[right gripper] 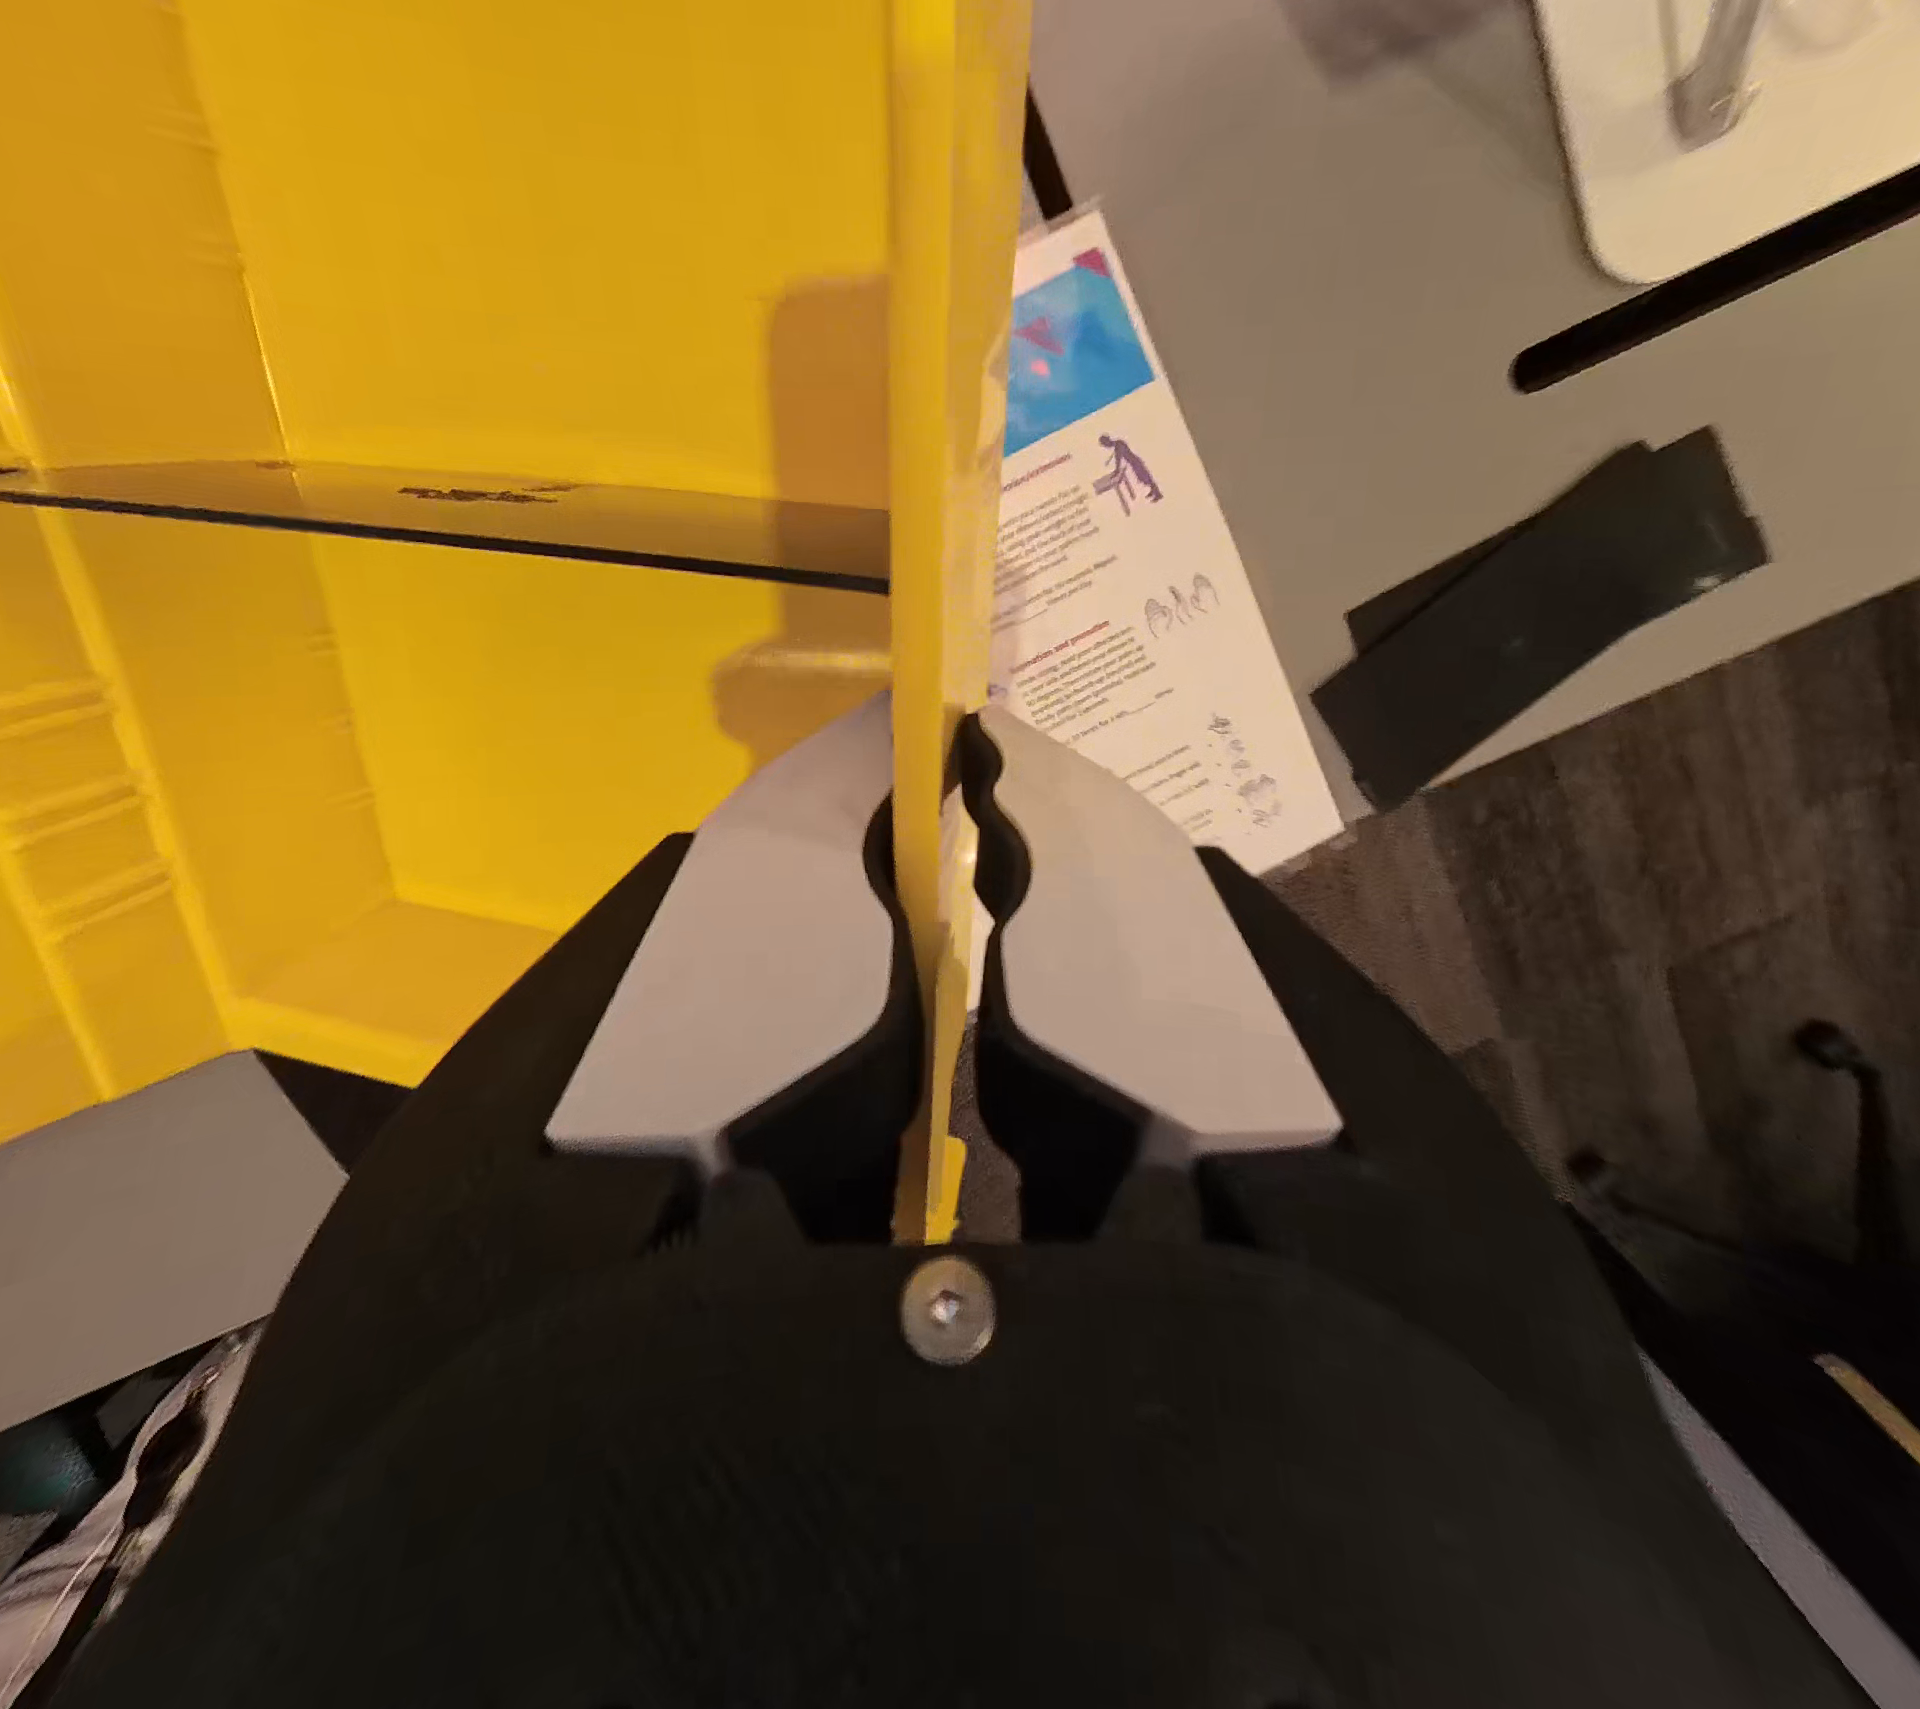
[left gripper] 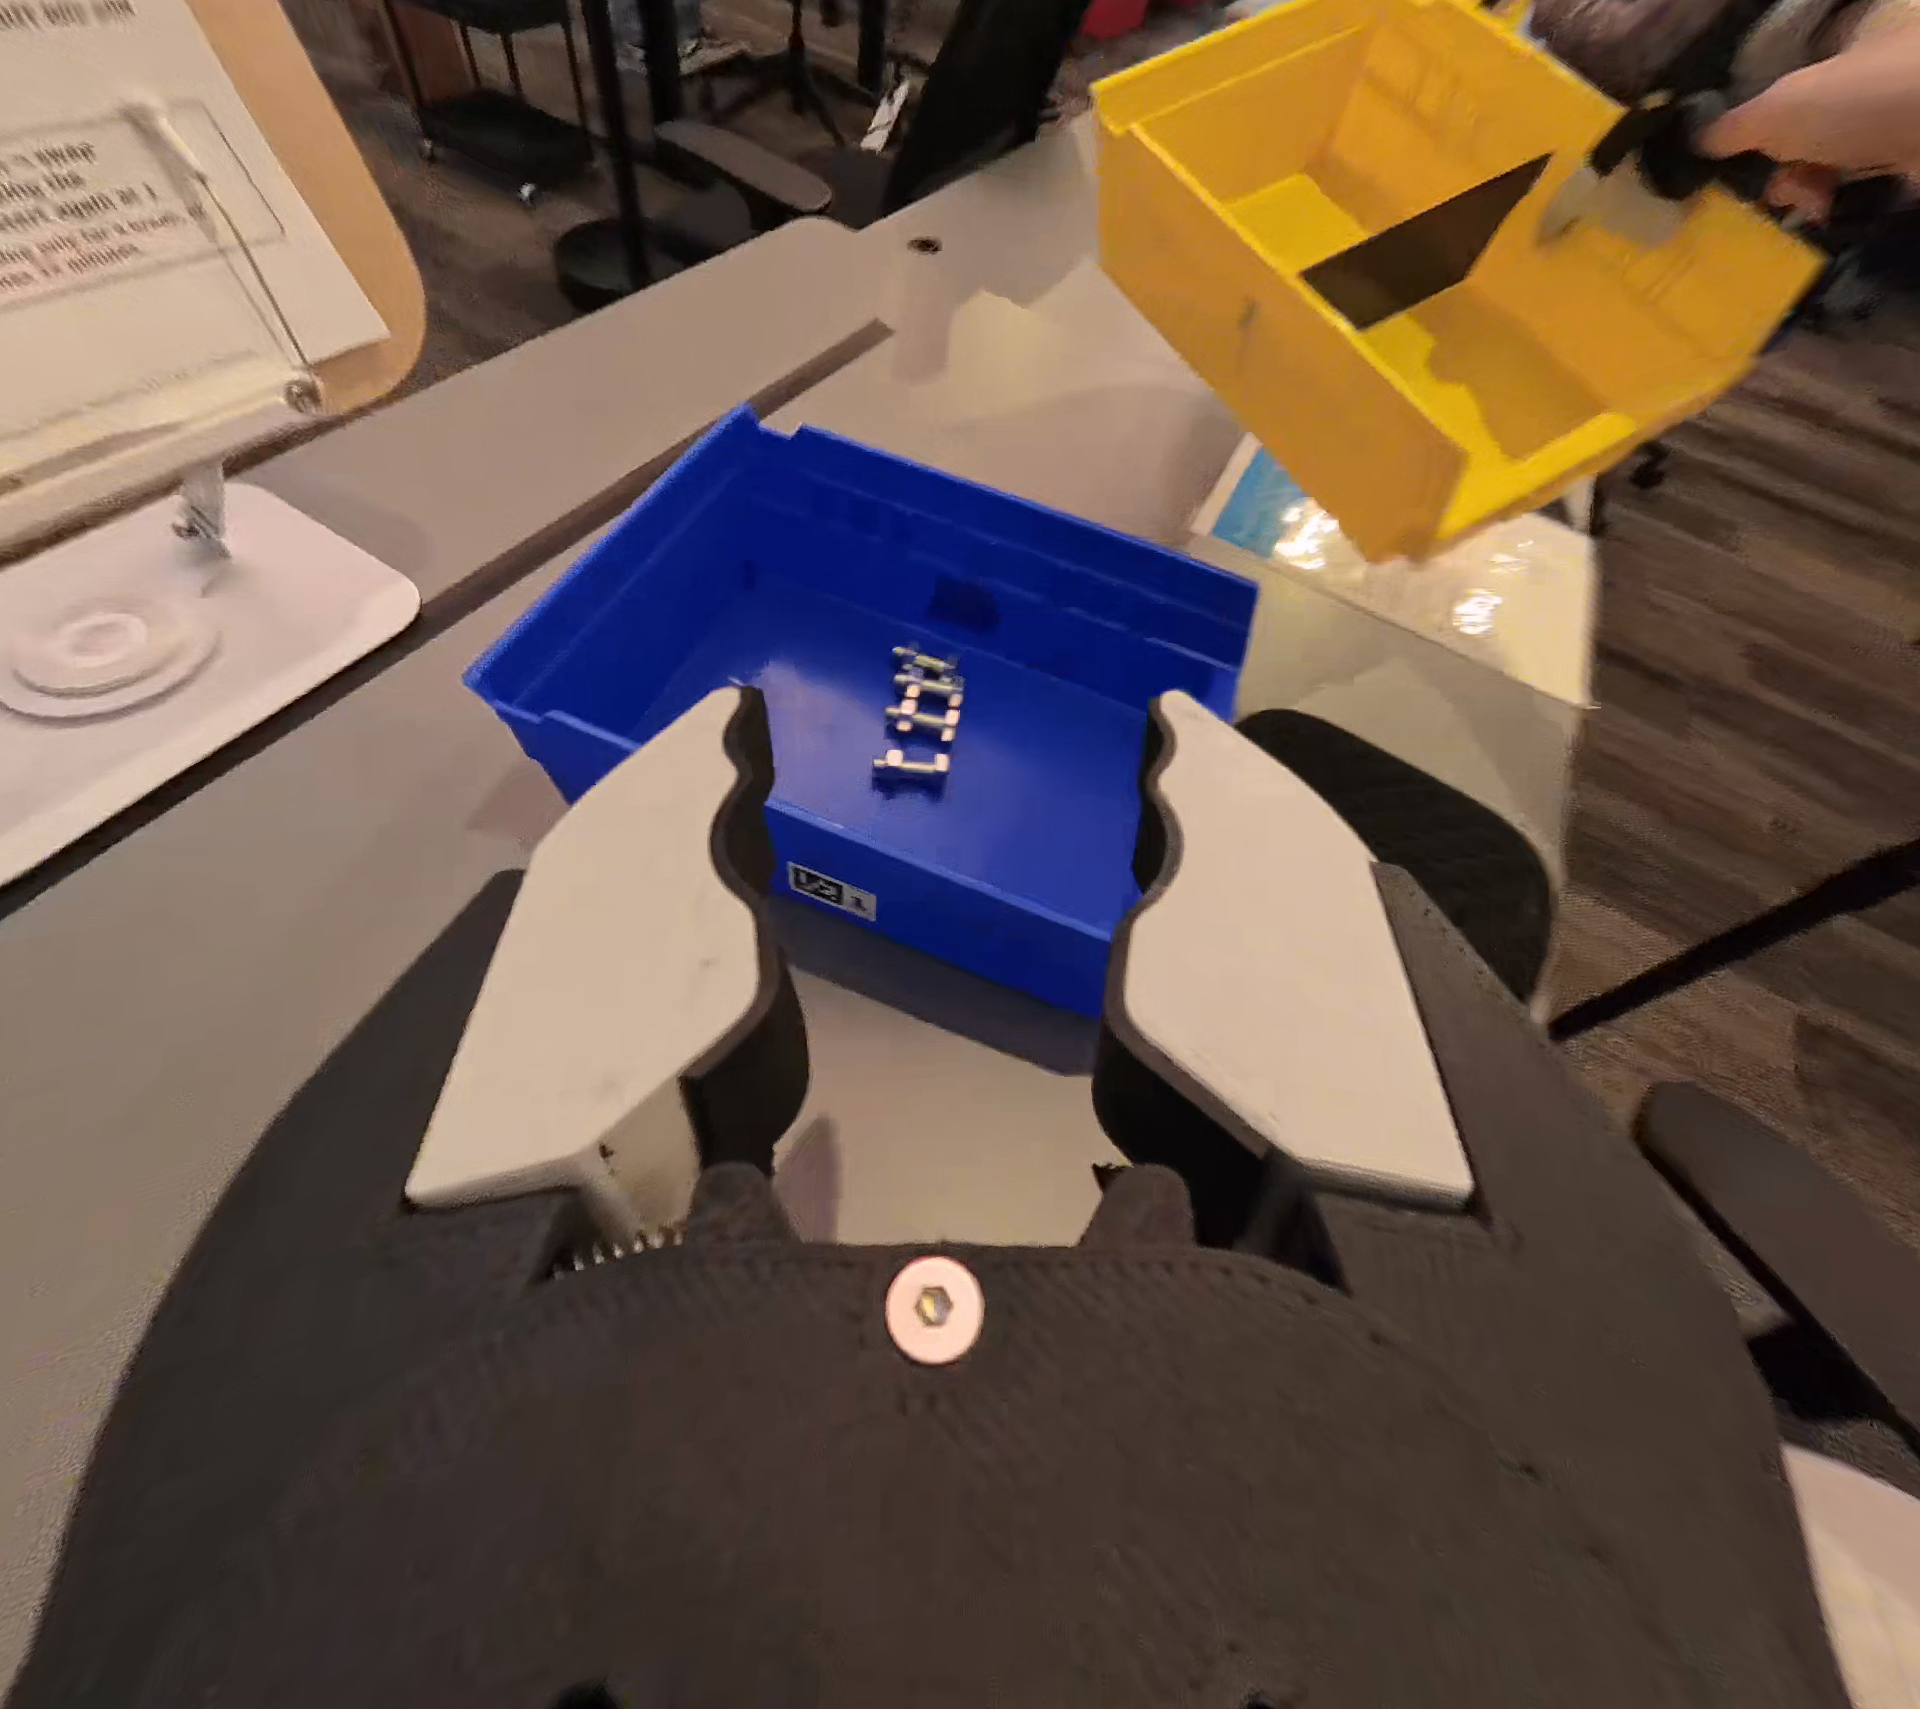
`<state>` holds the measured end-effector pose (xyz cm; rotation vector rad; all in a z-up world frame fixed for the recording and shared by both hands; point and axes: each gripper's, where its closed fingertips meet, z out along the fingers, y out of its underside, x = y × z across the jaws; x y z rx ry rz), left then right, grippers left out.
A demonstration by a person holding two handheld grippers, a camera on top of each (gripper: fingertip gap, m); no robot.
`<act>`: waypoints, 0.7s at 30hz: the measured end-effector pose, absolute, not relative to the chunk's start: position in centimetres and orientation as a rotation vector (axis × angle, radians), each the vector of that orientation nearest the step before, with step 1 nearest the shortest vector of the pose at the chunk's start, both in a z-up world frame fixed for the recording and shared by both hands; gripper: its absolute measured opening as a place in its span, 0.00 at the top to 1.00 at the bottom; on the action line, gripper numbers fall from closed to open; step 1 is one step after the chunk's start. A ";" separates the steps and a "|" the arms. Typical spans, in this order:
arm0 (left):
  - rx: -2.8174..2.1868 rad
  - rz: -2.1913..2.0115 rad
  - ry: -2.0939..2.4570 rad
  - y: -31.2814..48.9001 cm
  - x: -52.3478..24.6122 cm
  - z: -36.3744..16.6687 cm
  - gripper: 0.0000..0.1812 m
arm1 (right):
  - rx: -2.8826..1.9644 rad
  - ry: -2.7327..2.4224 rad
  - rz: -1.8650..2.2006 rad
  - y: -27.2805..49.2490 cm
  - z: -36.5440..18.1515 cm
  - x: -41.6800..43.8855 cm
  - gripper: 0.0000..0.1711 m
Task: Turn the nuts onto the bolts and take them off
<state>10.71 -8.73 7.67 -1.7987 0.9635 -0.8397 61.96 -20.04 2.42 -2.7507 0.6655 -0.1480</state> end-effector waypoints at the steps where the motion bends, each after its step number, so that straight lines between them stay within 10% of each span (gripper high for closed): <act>1: -1.831 -0.815 0.957 -7.8 11.8 6.0 0.61 | -2.765 0.655 -0.110 -19.9 1.1 62.0 0.97; 12: -2.326 -0.768 1.064 -5.0 14.0 -8.1 0.52 | -2.924 0.253 0.158 -13.7 -8.0 56.4 0.97; 21: -2.443 -0.719 1.106 -4.8 12.2 -9.0 0.52 | -2.900 0.109 0.286 -10.7 -10.0 49.9 0.97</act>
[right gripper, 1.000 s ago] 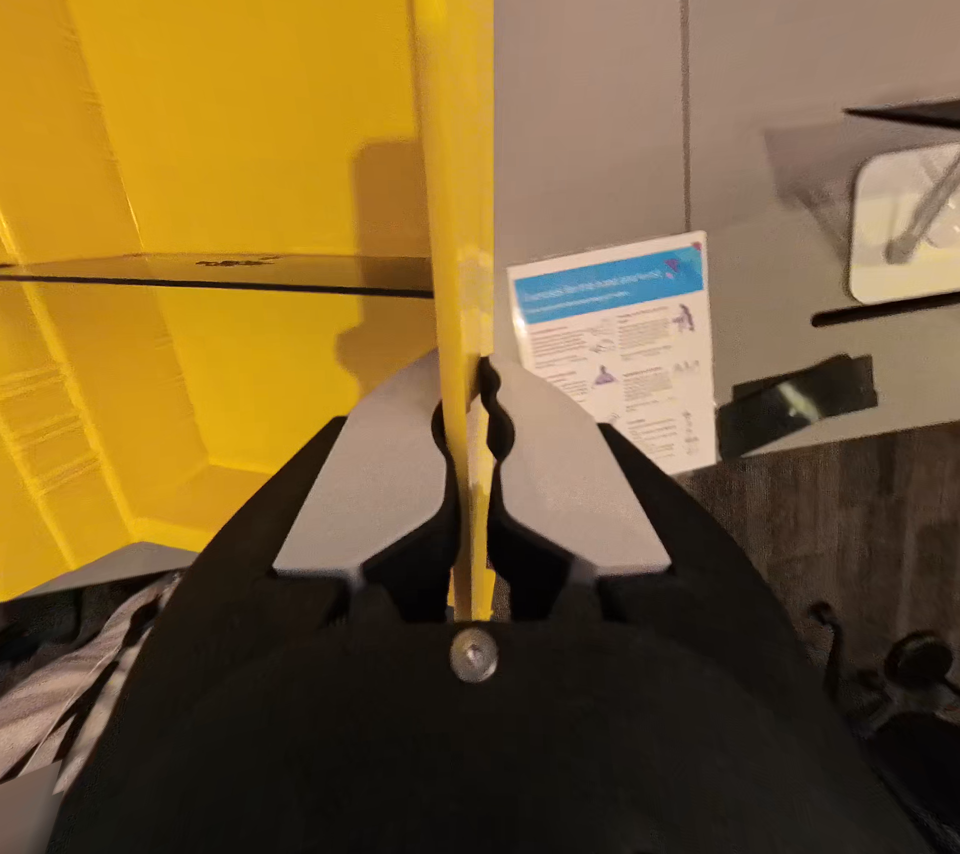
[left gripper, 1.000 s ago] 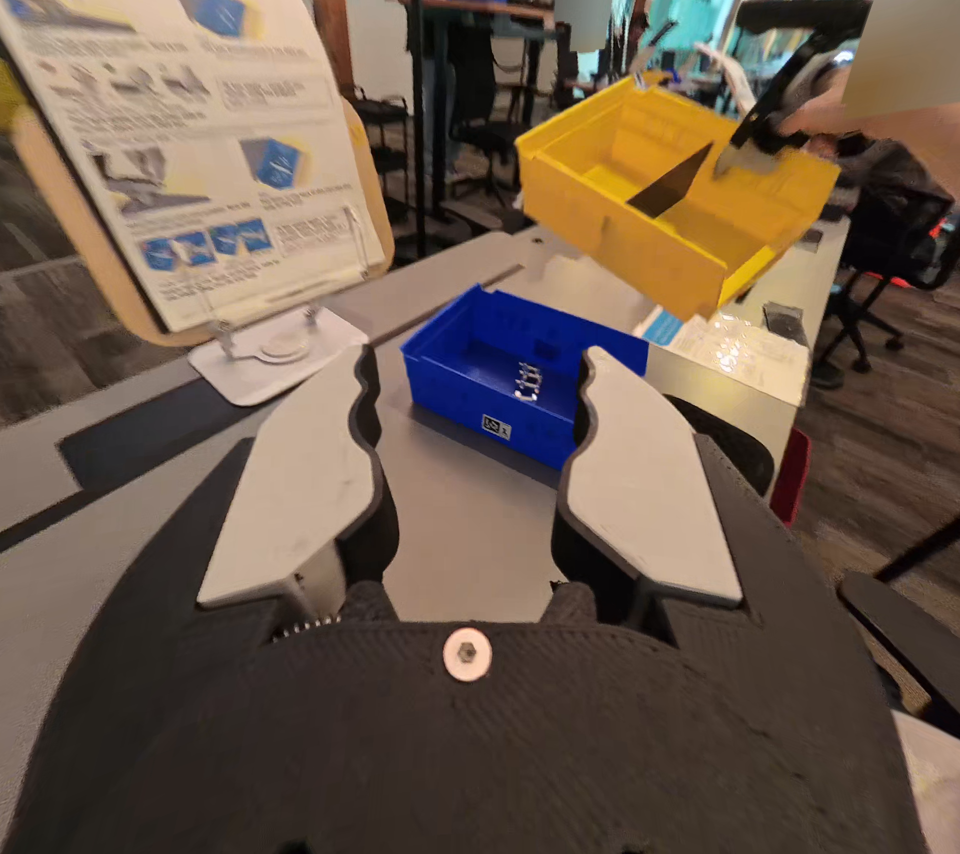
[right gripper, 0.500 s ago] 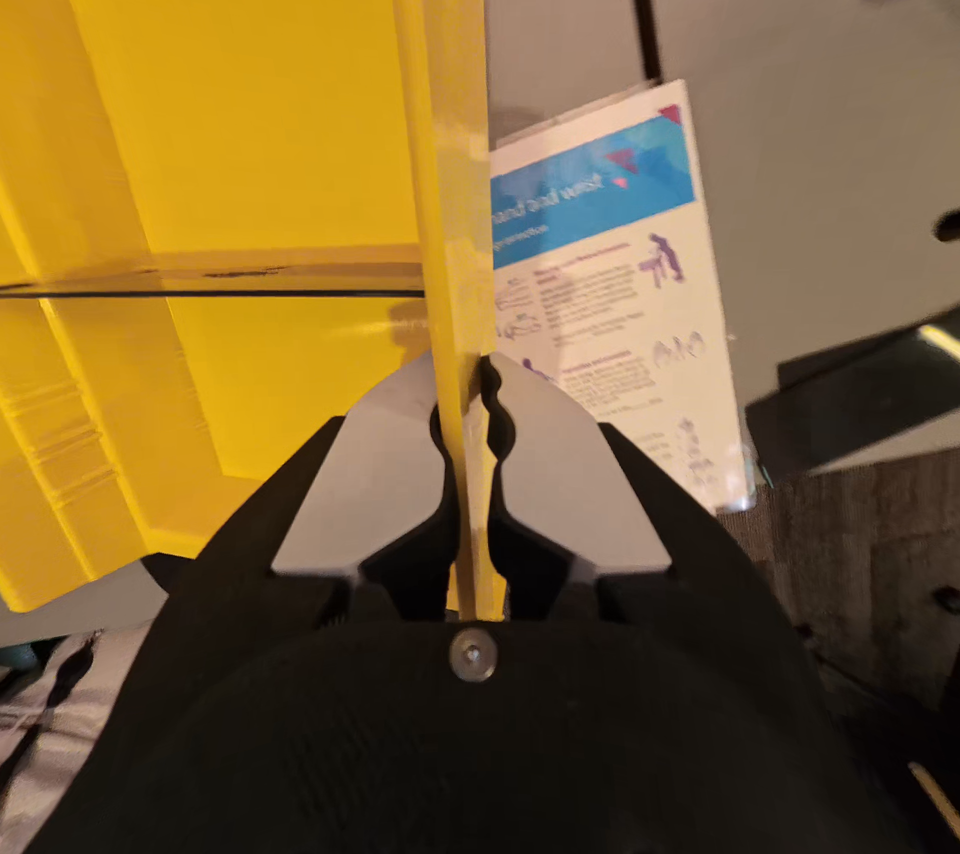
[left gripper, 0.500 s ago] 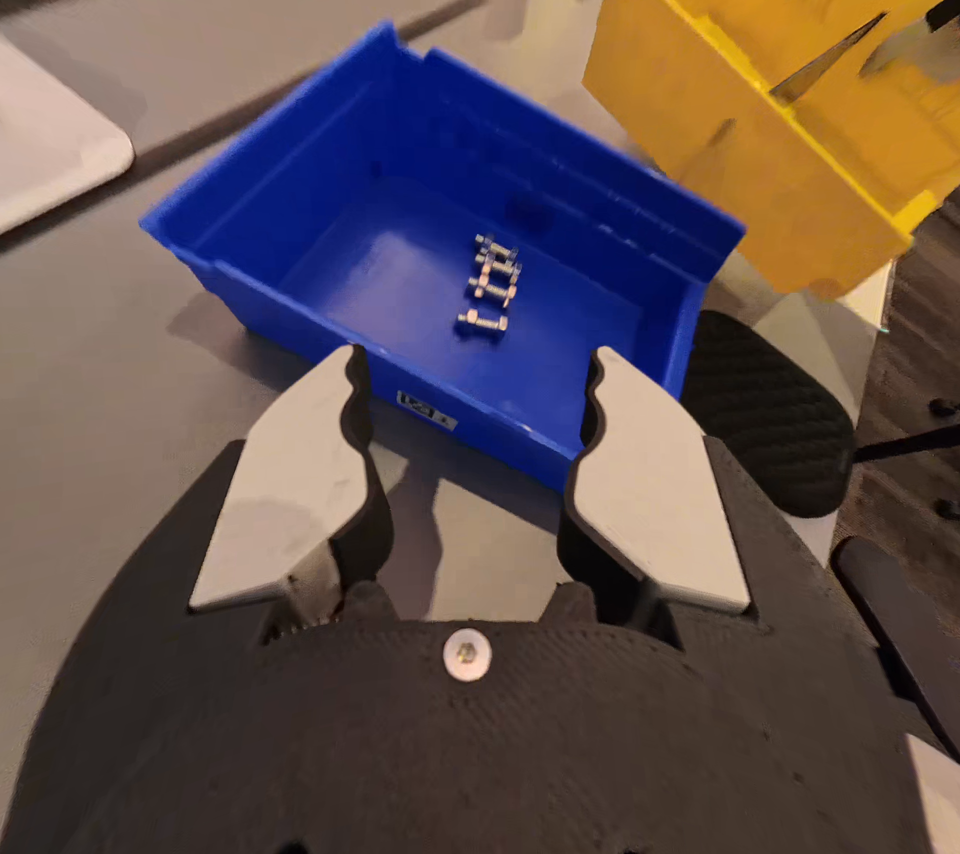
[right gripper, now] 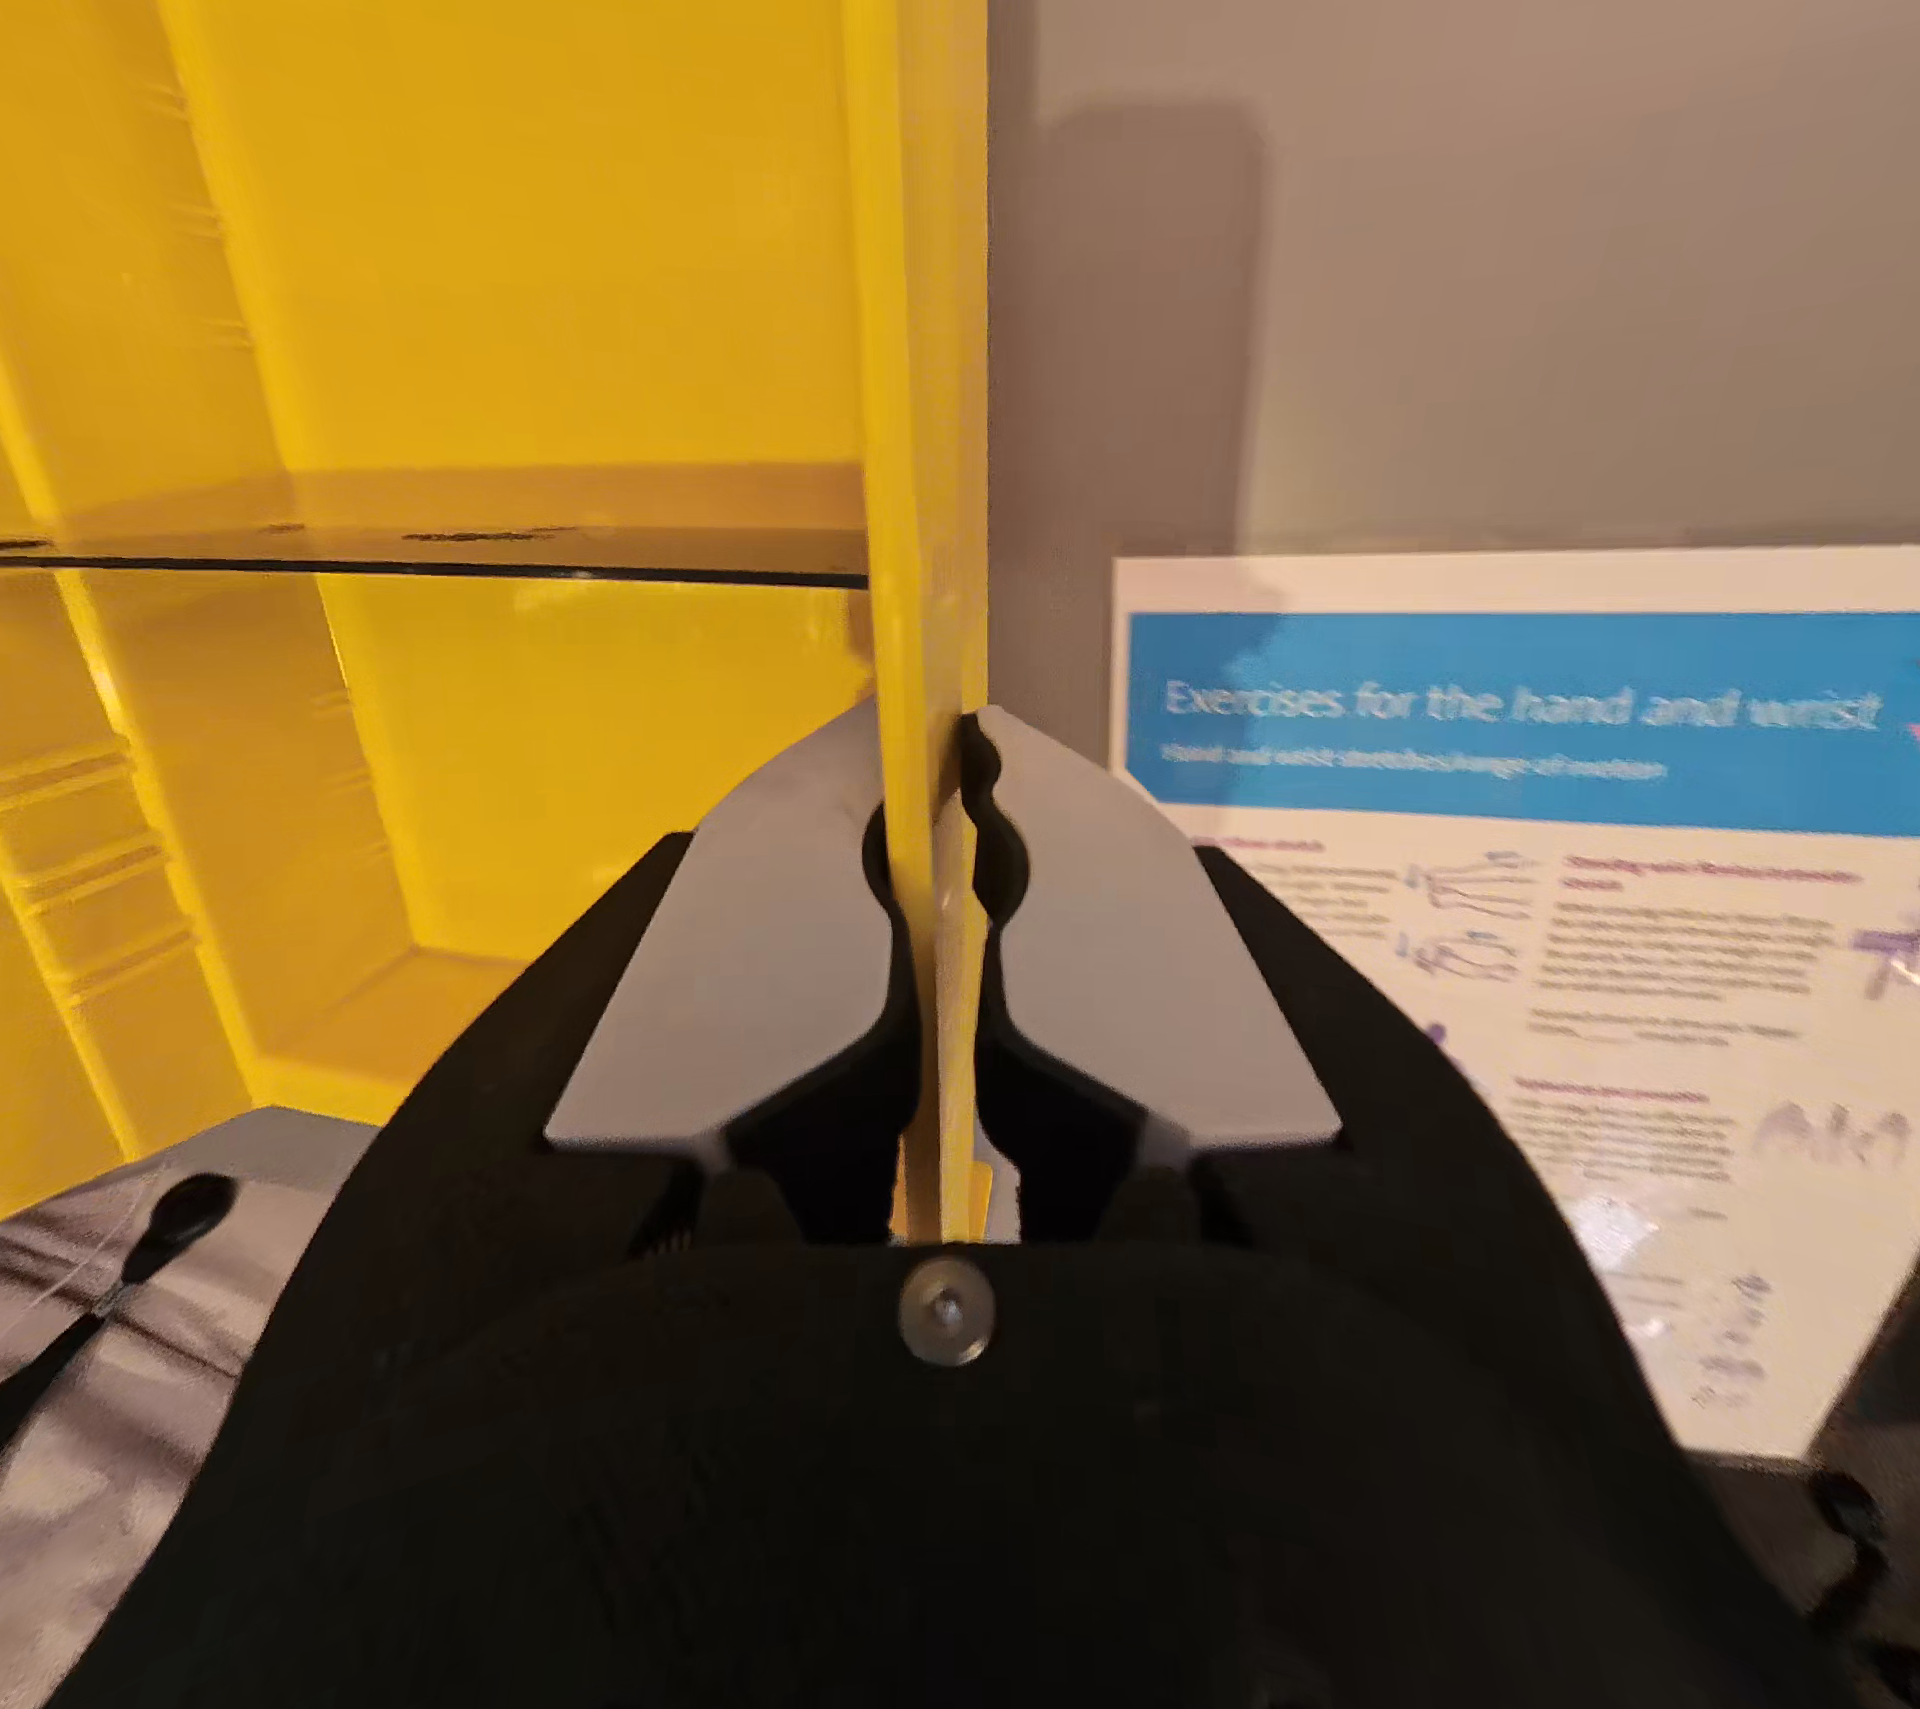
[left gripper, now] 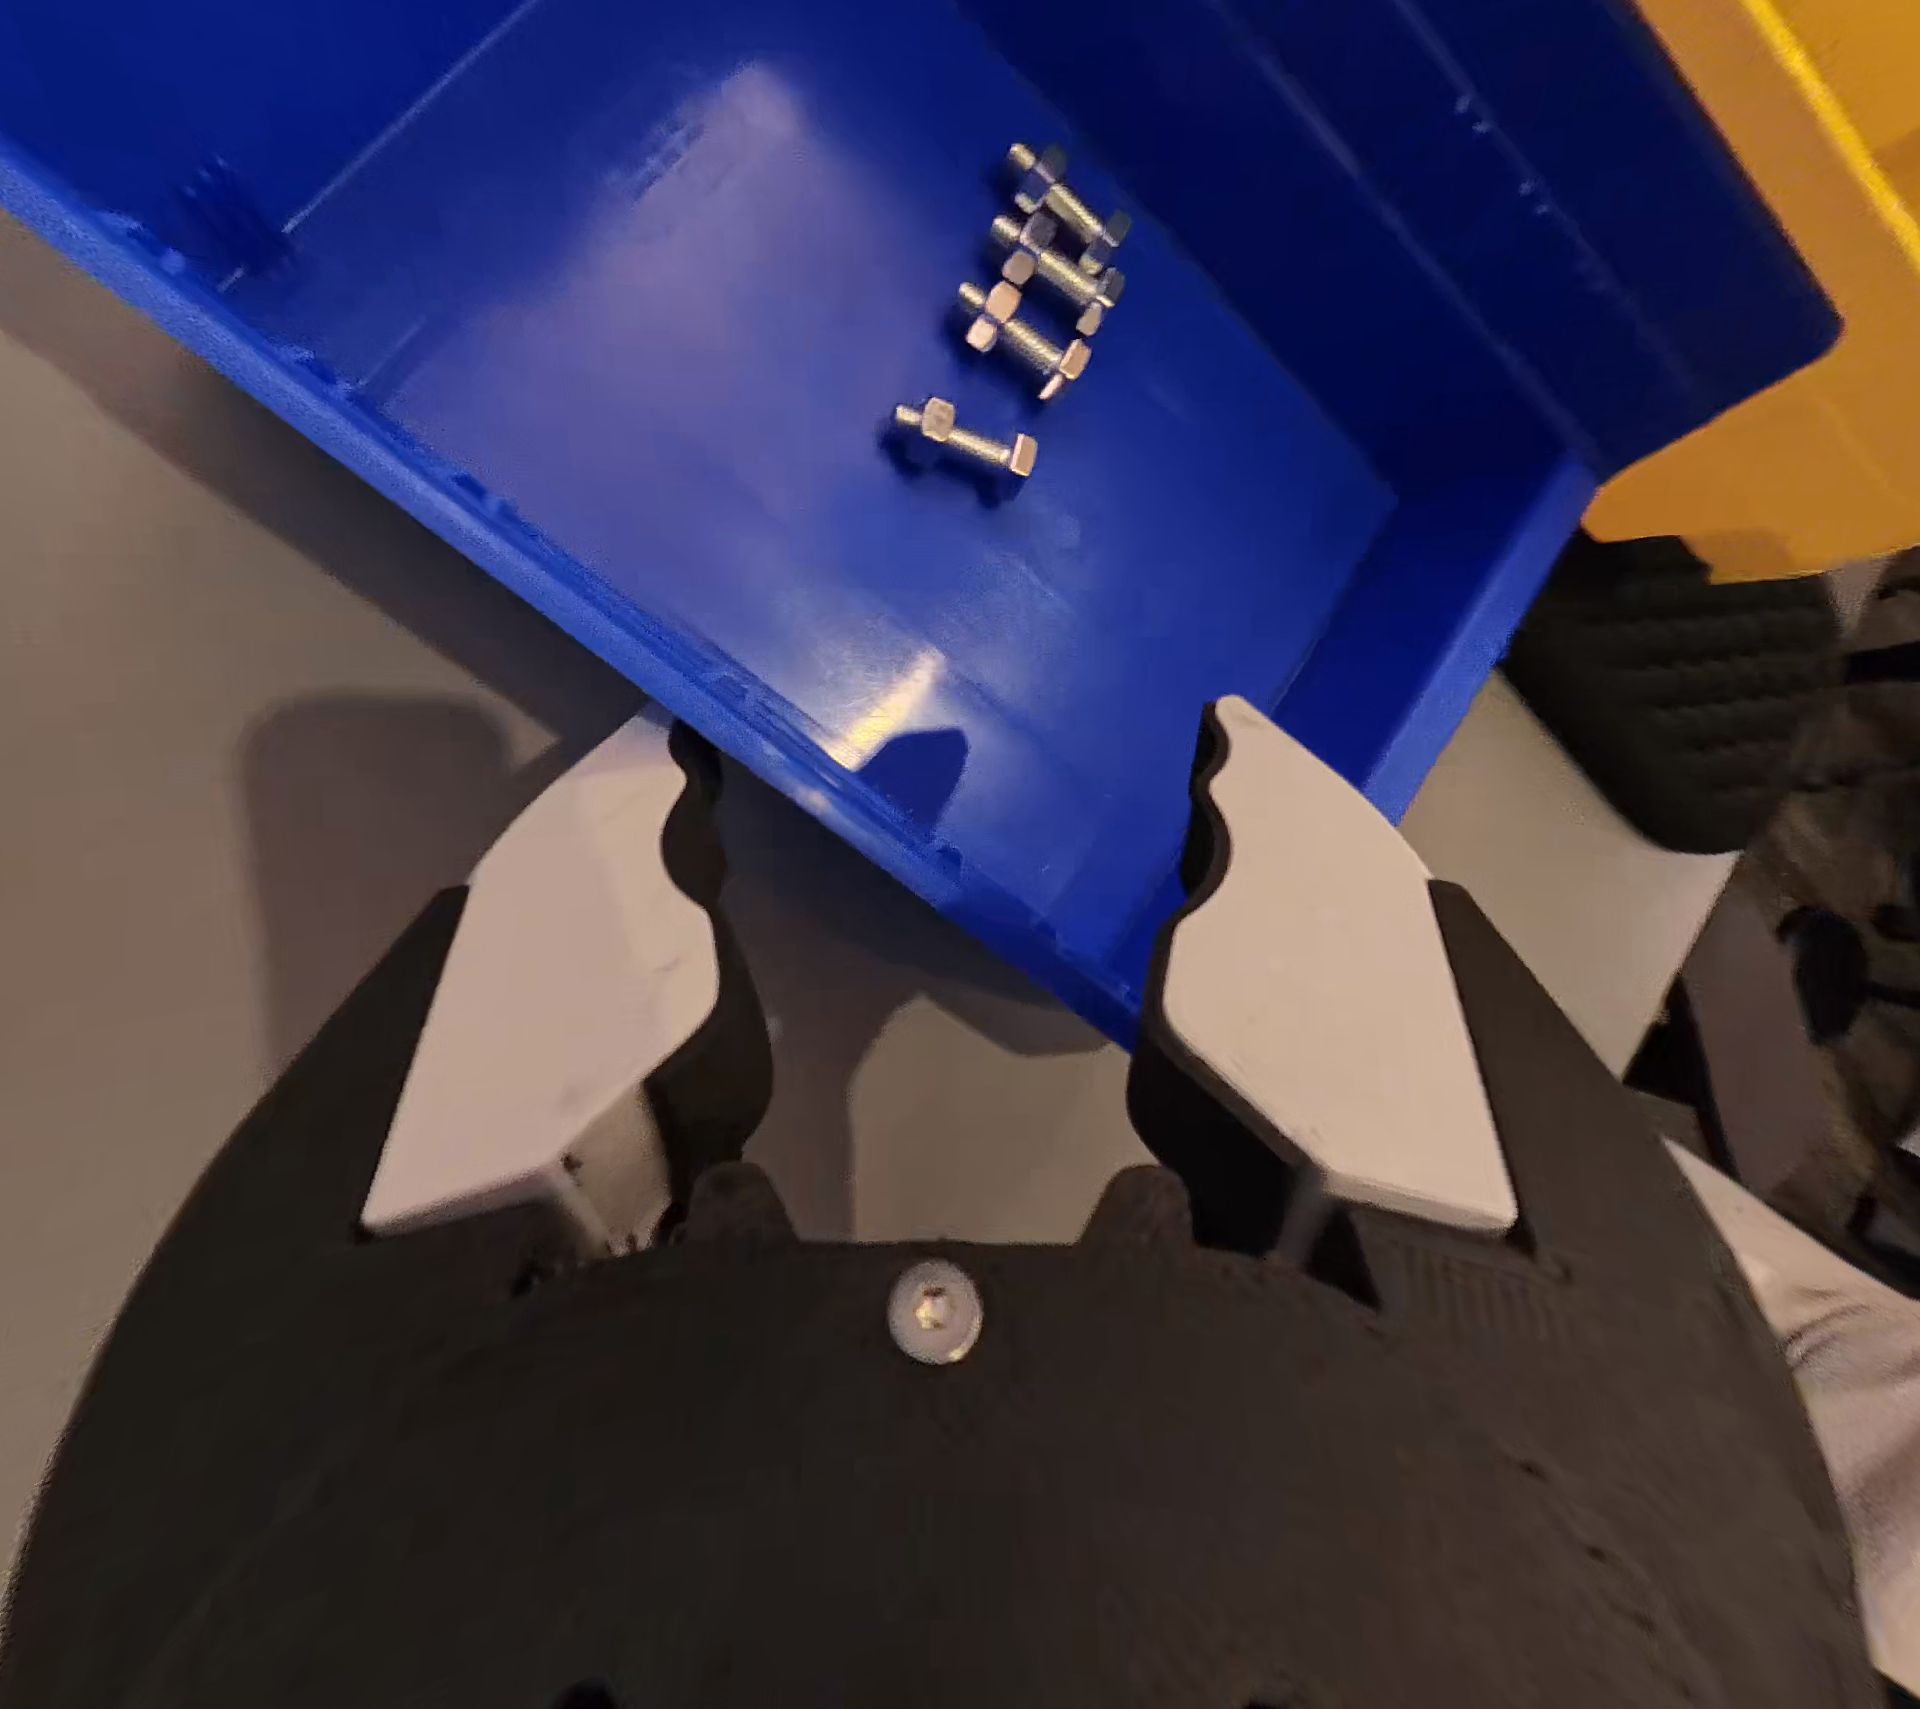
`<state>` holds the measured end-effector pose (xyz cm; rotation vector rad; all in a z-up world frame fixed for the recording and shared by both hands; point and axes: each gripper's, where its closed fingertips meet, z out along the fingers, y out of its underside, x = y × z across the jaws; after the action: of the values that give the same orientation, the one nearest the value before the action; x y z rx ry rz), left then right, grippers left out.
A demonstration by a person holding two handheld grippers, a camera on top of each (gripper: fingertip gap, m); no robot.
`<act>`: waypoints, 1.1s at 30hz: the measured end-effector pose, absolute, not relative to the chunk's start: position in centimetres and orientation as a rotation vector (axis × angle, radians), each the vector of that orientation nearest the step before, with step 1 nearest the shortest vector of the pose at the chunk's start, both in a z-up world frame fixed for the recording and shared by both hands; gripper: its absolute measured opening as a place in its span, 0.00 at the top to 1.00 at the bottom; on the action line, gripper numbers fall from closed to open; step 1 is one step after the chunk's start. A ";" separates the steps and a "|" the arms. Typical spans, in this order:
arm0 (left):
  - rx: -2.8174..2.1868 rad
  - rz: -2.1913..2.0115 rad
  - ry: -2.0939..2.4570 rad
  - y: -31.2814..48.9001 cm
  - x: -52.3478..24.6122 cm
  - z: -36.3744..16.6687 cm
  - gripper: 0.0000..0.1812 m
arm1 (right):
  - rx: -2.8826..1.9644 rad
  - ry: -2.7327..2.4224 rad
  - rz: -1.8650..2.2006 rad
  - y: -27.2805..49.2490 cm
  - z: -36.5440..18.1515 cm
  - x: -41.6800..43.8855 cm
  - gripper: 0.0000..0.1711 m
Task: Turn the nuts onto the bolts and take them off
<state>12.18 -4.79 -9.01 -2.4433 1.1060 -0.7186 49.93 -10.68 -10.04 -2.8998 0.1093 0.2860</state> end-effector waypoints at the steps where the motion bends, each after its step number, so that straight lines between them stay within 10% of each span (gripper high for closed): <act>1: -2.455 -0.673 1.107 -4.3 11.5 -9.1 0.53 | -2.897 0.095 0.293 -10.4 -10.3 49.0 0.97; 10: -2.633 0.130 0.993 1.3 -1.1 -10.6 0.78 | -2.889 -0.042 0.393 -7.9 -11.6 39.3 0.96; 16: -2.843 -0.183 0.768 1.2 -5.6 -10.9 0.97 | -2.890 -0.031 0.449 -6.2 -11.9 37.2 0.97; 33: -2.862 -0.659 0.424 2.5 -15.0 -10.6 0.92 | -2.876 0.256 0.373 -3.4 -12.5 42.8 0.95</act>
<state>-15.03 2.53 -10.57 -2.8616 0.4241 -0.6592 42.78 -3.44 -12.46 -2.8756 0.2563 0.3727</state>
